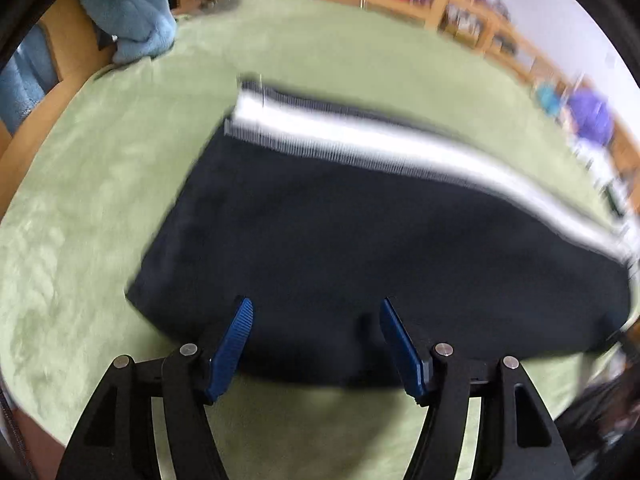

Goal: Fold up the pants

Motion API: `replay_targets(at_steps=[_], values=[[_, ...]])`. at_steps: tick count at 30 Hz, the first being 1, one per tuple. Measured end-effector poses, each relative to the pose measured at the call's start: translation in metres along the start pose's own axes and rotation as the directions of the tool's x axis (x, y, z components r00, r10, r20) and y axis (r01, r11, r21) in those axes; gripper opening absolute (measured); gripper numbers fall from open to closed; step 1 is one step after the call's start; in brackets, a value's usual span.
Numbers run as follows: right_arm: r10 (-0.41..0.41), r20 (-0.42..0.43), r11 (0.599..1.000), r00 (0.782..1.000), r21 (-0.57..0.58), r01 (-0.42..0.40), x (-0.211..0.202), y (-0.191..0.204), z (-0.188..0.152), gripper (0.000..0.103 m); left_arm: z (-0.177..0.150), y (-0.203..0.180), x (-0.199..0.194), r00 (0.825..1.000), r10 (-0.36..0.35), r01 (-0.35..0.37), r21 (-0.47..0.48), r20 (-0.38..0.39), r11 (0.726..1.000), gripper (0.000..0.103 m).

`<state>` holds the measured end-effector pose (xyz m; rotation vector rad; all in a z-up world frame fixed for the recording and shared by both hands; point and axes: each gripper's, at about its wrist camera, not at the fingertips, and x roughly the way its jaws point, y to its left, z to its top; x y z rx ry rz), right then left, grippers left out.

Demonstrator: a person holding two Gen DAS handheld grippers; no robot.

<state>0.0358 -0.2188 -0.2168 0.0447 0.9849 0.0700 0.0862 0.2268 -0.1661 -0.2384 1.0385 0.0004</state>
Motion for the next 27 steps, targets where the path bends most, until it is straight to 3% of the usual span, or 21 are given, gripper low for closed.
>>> replay_targets(at_steps=[3, 5, 10, 14, 16, 17, 18, 19, 22, 24, 25, 27], values=[[-0.051, -0.057, 0.997, 0.997, -0.057, 0.047, 0.018, 0.01, -0.006, 0.068, 0.032, 0.016, -0.006, 0.997, -0.041, 0.047, -0.092, 0.069, 0.995, 0.064], [-0.066, -0.034, 0.993, 0.997, -0.097, 0.063, 0.013, 0.017, -0.006, 0.068, 0.055, 0.029, -0.001, 0.994, -0.041, 0.055, -0.144, 0.097, 0.988, 0.064], [0.038, 0.067, 0.999, 0.997, -0.002, -0.038, -0.014, 0.001, 0.006, 0.068, 0.09, 0.044, 0.029, 0.993, -0.019, 0.047, -0.241, 0.115, 0.969, 0.063], [0.039, 0.13, 0.998, 0.991, 0.039, -0.045, -0.023, -0.005, 0.019, 0.068, 0.102, 0.046, 0.043, 0.99, 0.031, 0.001, -0.234, 0.135, 0.972, 0.06], [0.038, 0.147, 0.997, 0.988, 0.059, -0.047, -0.023, -0.01, 0.028, 0.068, 0.111, 0.05, 0.056, 0.992, 0.026, 0.002, -0.224, 0.122, 0.975, 0.053], [0.035, 0.149, 0.996, 0.988, 0.07, -0.046, -0.019, -0.013, 0.034, 0.068, 0.114, 0.05, 0.064, 0.994, 0.014, 0.01, -0.223, 0.107, 0.975, 0.048], [0.028, 0.152, 0.996, 0.988, 0.082, -0.041, -0.017, -0.014, 0.038, 0.068, 0.116, 0.05, 0.07, 0.996, -0.005, 0.025, -0.219, 0.091, 0.975, 0.026], [0.021, 0.151, 0.995, 0.988, 0.091, -0.035, -0.014, -0.016, 0.04, 0.068, 0.118, 0.047, 0.077, 0.997, -0.018, 0.031, -0.203, 0.069, 0.979, 0.02], [0.006, 0.14, 0.994, 0.99, 0.111, -0.022, -0.01, -0.019, 0.045, 0.068, 0.123, 0.047, 0.061, 0.986, 0.009, 0.025, -0.198, 0.168, 0.98, 0.018], [0.013, 0.148, 0.99, 0.989, 0.135, -0.034, -0.008, -0.023, 0.048, 0.068, 0.126, 0.044, 0.067, 0.989, 0.041, -0.015, -0.183, 0.139, 0.983, 0.018], [0.021, 0.145, 0.989, 0.989, 0.139, -0.042, -0.007, -0.024, 0.049, 0.068, 0.125, 0.041, 0.083, 0.993, 0.087, -0.071, -0.175, 0.085, 0.982, 0.018], [0.044, 0.129, 0.99, 0.991, 0.124, -0.06, -0.004, -0.021, 0.046, 0.068, 0.119, 0.032, 0.095, 0.987, 0.149, -0.139, -0.135, 0.062, 0.981, 0.023]])
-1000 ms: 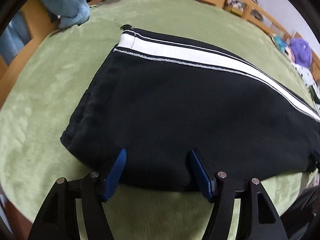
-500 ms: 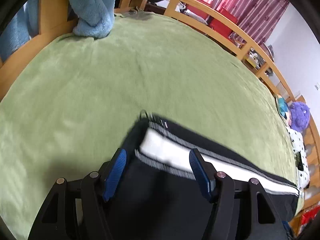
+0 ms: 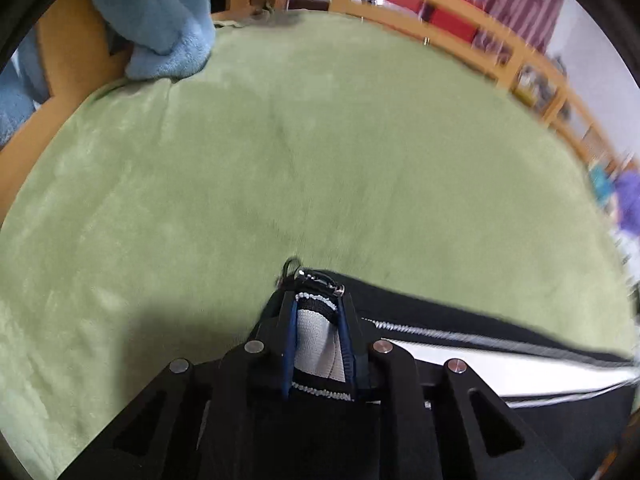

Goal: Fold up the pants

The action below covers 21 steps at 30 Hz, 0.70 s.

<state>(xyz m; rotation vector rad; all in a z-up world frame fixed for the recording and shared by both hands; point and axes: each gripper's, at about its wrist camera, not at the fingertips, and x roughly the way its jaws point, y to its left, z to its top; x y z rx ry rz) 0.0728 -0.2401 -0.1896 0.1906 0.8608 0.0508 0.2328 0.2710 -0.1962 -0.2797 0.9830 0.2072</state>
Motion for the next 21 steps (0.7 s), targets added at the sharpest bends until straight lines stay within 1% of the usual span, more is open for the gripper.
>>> replay_targets(at_steps=[1, 2, 4, 5, 6, 8, 9, 10, 11, 12, 14, 15, 17, 18, 19, 20, 21], values=[[0.001, -0.007, 1.0, 1.0, -0.012, -0.001, 0.0, 0.002, -0.001, 0.068, -0.002, -0.004, -0.007, 0.999, 0.029, -0.03, 0.016, 0.027, 0.999, 0.027], [0.001, -0.012, 1.0, 1.0, -0.027, -0.002, -0.001, 0.005, -0.003, 0.068, -0.002, -0.005, -0.016, 0.998, 0.041, -0.042, 0.016, 0.038, 0.999, 0.03], [0.035, -0.006, 0.998, 0.999, -0.045, -0.036, -0.008, 0.011, -0.008, 0.068, -0.003, -0.006, -0.037, 0.997, 0.066, -0.066, 0.002, 0.043, 0.998, 0.055], [0.078, -0.005, 0.996, 0.997, -0.048, -0.078, -0.012, 0.015, -0.012, 0.068, -0.007, -0.007, -0.048, 0.997, 0.059, -0.059, 0.003, 0.052, 0.998, 0.058], [0.11, -0.009, 0.992, 0.994, -0.053, -0.11, -0.013, 0.02, -0.016, 0.068, -0.011, -0.008, -0.059, 0.998, 0.032, -0.033, 0.017, 0.061, 0.999, 0.059], [0.158, -0.016, 0.984, 0.987, -0.081, -0.159, -0.015, 0.035, -0.024, 0.068, -0.029, -0.017, -0.083, 0.997, -0.051, 0.047, 0.067, 0.065, 0.997, 0.062], [0.169, -0.012, 0.981, 0.986, -0.095, -0.17, -0.016, 0.041, -0.03, 0.068, -0.039, -0.021, -0.091, 0.994, -0.09, 0.085, 0.086, 0.06, 0.993, 0.067], [0.186, -0.005, 0.977, 0.982, -0.102, -0.186, -0.015, 0.048, -0.035, 0.068, -0.054, -0.027, -0.099, 0.988, -0.148, 0.142, 0.108, 0.048, 0.984, 0.072], [0.2, -0.005, 0.974, 0.98, -0.103, -0.199, -0.011, 0.053, -0.041, 0.068, -0.071, -0.033, -0.103, 0.981, -0.19, 0.186, 0.118, 0.026, 0.975, 0.073], [0.201, -0.025, 0.974, 0.979, -0.106, -0.203, -0.002, 0.06, -0.051, 0.068, -0.084, -0.036, -0.102, 0.98, -0.2, 0.199, 0.12, -0.002, 0.973, 0.073], [0.169, -0.095, 0.969, 0.981, -0.167, -0.183, 0.02, 0.074, -0.07, 0.068, -0.107, -0.038, -0.097, 0.98, -0.195, 0.198, 0.114, -0.041, 0.974, 0.073], [0.132, -0.094, 0.97, 0.987, -0.193, -0.148, 0.026, 0.079, -0.079, 0.068, -0.119, -0.038, -0.093, 0.979, -0.193, 0.199, 0.112, -0.057, 0.974, 0.073], [0.08, -0.046, 0.962, 0.996, -0.259, -0.089, 0.025, 0.091, -0.093, 0.072, -0.142, -0.039, -0.081, 0.98, -0.171, 0.184, 0.121, -0.105, 0.975, 0.073], [0.085, -0.046, 0.951, 0.995, -0.295, -0.095, 0.021, 0.097, -0.098, 0.072, -0.151, -0.04, -0.074, 0.983, -0.138, 0.155, 0.147, -0.123, 0.977, 0.073], [0.113, -0.065, 0.94, 0.992, -0.317, -0.127, 0.016, 0.1, -0.099, 0.072, -0.157, -0.042, -0.072, 0.989, -0.092, 0.112, 0.182, -0.114, 0.977, 0.073], [0.134, -0.072, 0.936, 0.988, -0.318, -0.15, 0.01, 0.099, -0.099, 0.071, -0.16, -0.044, -0.076, 0.993, -0.064, 0.082, 0.201, -0.095, 0.976, 0.073], [0.156, -0.059, 0.939, 0.986, -0.3, -0.166, 0.001, 0.093, -0.097, 0.069, -0.16, -0.045, -0.081, 0.995, -0.035, 0.054, 0.203, -0.096, 0.978, 0.073]])
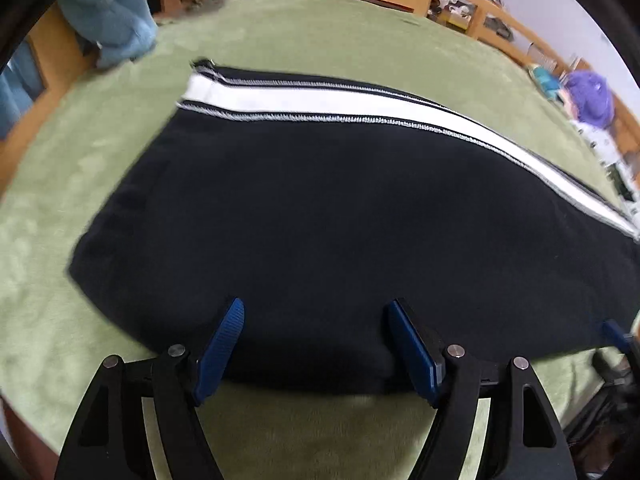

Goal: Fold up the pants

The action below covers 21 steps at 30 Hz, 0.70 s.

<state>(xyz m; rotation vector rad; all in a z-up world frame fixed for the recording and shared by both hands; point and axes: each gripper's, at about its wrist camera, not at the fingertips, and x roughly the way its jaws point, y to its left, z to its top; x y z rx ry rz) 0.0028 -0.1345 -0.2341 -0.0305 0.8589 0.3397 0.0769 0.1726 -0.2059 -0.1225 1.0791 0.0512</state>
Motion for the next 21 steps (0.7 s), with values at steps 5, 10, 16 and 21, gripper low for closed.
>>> replay_targets(at_steps=[5, 10, 16, 21], values=[[-0.07, 0.125, 0.99, 0.99, 0.131, 0.054, -0.059, -0.061, -0.001, 0.07, 0.001, -0.013, -0.037, 0.996, -0.065, 0.067, -0.037, 0.065, 0.997, 0.073], [-0.269, 0.155, 0.948, 0.95, 0.219, 0.233, -0.086, -0.14, -0.005, 0.07, 0.007, -0.052, -0.026, 0.977, -0.206, 0.21, -0.072, 0.054, 0.975, 0.073], [-0.337, -0.005, 0.889, 0.941, 0.328, 0.32, -0.057, -0.237, -0.014, 0.071, 0.013, -0.157, -0.011, 0.93, -0.366, 0.365, 0.035, 0.026, 0.93, 0.073], [-0.322, 0.006, 0.89, 0.947, 0.344, 0.3, -0.056, -0.263, -0.021, 0.071, 0.002, -0.254, 0.005, 0.915, -0.404, 0.402, 0.17, -0.026, 0.9, 0.073]])
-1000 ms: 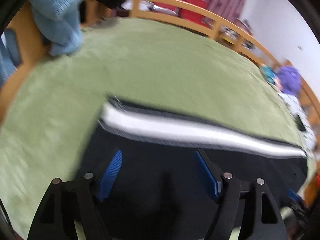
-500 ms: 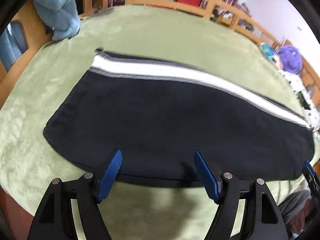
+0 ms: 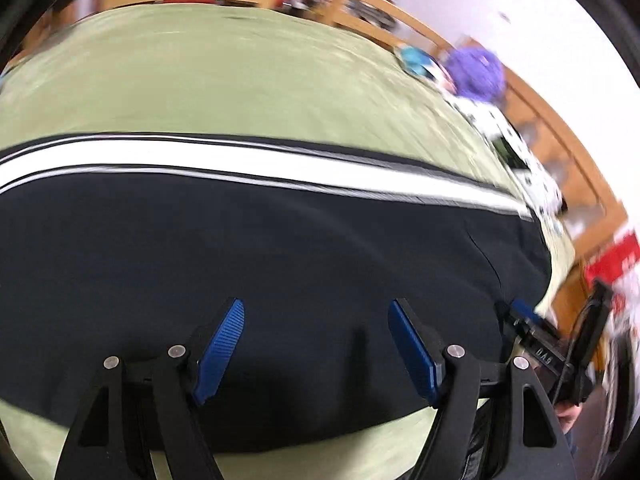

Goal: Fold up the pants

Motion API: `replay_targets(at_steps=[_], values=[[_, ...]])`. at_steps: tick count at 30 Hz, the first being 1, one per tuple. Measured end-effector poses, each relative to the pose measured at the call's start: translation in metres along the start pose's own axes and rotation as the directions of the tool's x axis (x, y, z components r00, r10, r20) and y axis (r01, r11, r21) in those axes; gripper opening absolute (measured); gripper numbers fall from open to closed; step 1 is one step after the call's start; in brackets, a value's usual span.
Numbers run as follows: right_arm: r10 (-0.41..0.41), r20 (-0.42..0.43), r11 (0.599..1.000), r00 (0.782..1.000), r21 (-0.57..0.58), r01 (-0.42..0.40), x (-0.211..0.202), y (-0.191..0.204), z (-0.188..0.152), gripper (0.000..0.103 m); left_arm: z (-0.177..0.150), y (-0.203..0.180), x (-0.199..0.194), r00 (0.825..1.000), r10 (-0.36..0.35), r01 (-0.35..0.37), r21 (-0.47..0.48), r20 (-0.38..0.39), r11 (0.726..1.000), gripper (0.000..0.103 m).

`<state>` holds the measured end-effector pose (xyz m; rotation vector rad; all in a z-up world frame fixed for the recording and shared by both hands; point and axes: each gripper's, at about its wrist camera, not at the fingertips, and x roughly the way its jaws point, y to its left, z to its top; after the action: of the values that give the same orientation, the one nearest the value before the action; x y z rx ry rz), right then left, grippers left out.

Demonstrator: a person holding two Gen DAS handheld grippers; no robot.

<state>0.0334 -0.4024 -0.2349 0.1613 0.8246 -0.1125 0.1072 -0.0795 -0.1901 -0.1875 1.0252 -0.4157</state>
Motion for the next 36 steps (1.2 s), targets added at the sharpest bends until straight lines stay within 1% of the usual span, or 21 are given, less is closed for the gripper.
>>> replay_targets(at_steps=[1, 3, 5, 6, 9, 11, 12, 15, 16, 17, 18, 19, 20, 22, 23, 24, 25, 26, 28, 33, 36], values=[[-0.003, 0.017, 1.0, 1.0, 0.027, 0.003, -0.002, -0.006, 0.0, 0.072, -0.001, -0.008, 0.009, 1.0, 0.025, -0.024, 0.025, -0.014, 0.999, 0.073], [0.061, 0.009, 0.993, 0.998, 0.104, -0.061, -0.002, -0.025, 0.0, 0.074, -0.013, -0.02, 0.03, 0.986, 0.163, -0.16, 0.079, -0.037, 0.984, 0.073], [0.077, 0.014, 0.991, 0.997, 0.111, -0.078, -0.003, -0.028, 0.001, 0.074, -0.015, -0.011, 0.024, 0.981, 0.191, -0.192, 0.072, 0.008, 0.979, 0.073], [0.059, 0.02, 0.992, 0.998, 0.108, -0.061, -0.004, -0.028, 0.0, 0.074, -0.017, -0.005, 0.018, 0.973, 0.228, -0.229, 0.056, 0.021, 0.972, 0.073], [0.043, 0.019, 0.993, 0.999, 0.107, -0.045, -0.004, -0.023, -0.004, 0.074, -0.024, 0.046, -0.007, 0.933, 0.358, -0.358, -0.013, 0.034, 0.934, 0.073], [0.037, 0.021, 0.993, 0.999, 0.109, -0.039, -0.003, -0.021, -0.005, 0.074, -0.031, 0.094, -0.032, 0.921, 0.389, -0.385, -0.101, 0.026, 0.917, 0.073], [0.038, 0.02, 0.993, 0.999, 0.112, -0.04, -0.003, -0.02, -0.005, 0.074, -0.037, 0.121, -0.051, 0.909, 0.416, -0.406, -0.158, 0.032, 0.9, 0.071], [0.062, 0.015, 0.99, 0.998, 0.123, -0.064, -0.009, -0.016, -0.007, 0.074, -0.055, 0.18, -0.091, 0.845, 0.535, -0.511, -0.279, 0.009, 0.813, 0.071], [0.074, 0.015, 0.989, 0.997, 0.125, -0.075, -0.01, -0.013, -0.006, 0.074, -0.063, 0.202, -0.104, 0.834, 0.552, -0.523, -0.325, -0.003, 0.788, 0.071], [0.084, 0.016, 0.989, 0.996, 0.124, -0.085, -0.01, -0.01, -0.005, 0.074, -0.072, 0.222, -0.115, 0.84, 0.542, -0.505, -0.368, -0.004, 0.781, 0.071], [0.095, 0.016, 0.988, 0.995, 0.123, -0.096, -0.011, -0.005, -0.004, 0.074, -0.081, 0.24, -0.128, 0.859, 0.511, -0.463, -0.411, 0.009, 0.785, 0.068], [0.098, 0.016, 0.988, 0.995, 0.12, -0.099, -0.011, 0.0, -0.002, 0.074, -0.086, 0.247, -0.135, 0.869, 0.494, -0.439, -0.429, 0.019, 0.789, 0.061], [0.097, 0.015, 0.988, 0.995, 0.116, -0.098, -0.011, 0.004, -0.001, 0.074, -0.089, 0.253, -0.142, 0.874, 0.486, -0.426, -0.443, 0.026, 0.789, 0.058], [0.103, 0.014, 0.989, 0.995, 0.101, -0.104, -0.012, 0.014, 0.004, 0.074, -0.093, 0.253, -0.148, 0.873, 0.487, -0.427, -0.445, 0.024, 0.787, 0.057], [0.107, 0.017, 0.99, 0.994, 0.096, -0.108, -0.013, 0.02, 0.005, 0.074, -0.095, 0.254, -0.153, 0.864, 0.503, -0.441, -0.452, 0.017, 0.775, 0.058], [0.112, 0.02, 0.989, 0.993, 0.09, -0.114, -0.015, 0.027, 0.007, 0.074, -0.097, 0.255, -0.158, 0.836, 0.549, -0.49, -0.463, -0.008, 0.739, 0.068], [0.12, 0.02, 0.989, 0.993, 0.087, -0.121, -0.016, 0.032, 0.008, 0.074, -0.099, 0.252, -0.162, 0.82, 0.572, -0.508, -0.473, -0.011, 0.72, 0.072], [0.127, 0.019, 0.988, 0.992, 0.083, -0.129, -0.017, 0.037, 0.008, 0.074, -0.105, 0.257, -0.169, 0.823, 0.567, -0.492, -0.488, 0.006, 0.72, 0.072], [0.136, 0.019, 0.988, 0.991, 0.071, -0.137, -0.019, 0.048, 0.008, 0.074, -0.114, 0.271, -0.179, 0.849, 0.527, -0.432, -0.538, 0.028, 0.724, 0.072], [0.137, 0.01, 0.99, 0.991, 0.035, -0.137, -0.02, 0.069, 0.008, 0.074, -0.119, 0.307, -0.174, 0.903, 0.423, -0.285, -0.637, 0.072, 0.716, 0.072], [0.131, 0.002, 0.991, 0.991, 0.016, -0.131, -0.02, 0.075, 0.007, 0.074, -0.11, 0.311, -0.17, 0.905, 0.407, -0.236, -0.656, 0.12, 0.717, 0.072]])
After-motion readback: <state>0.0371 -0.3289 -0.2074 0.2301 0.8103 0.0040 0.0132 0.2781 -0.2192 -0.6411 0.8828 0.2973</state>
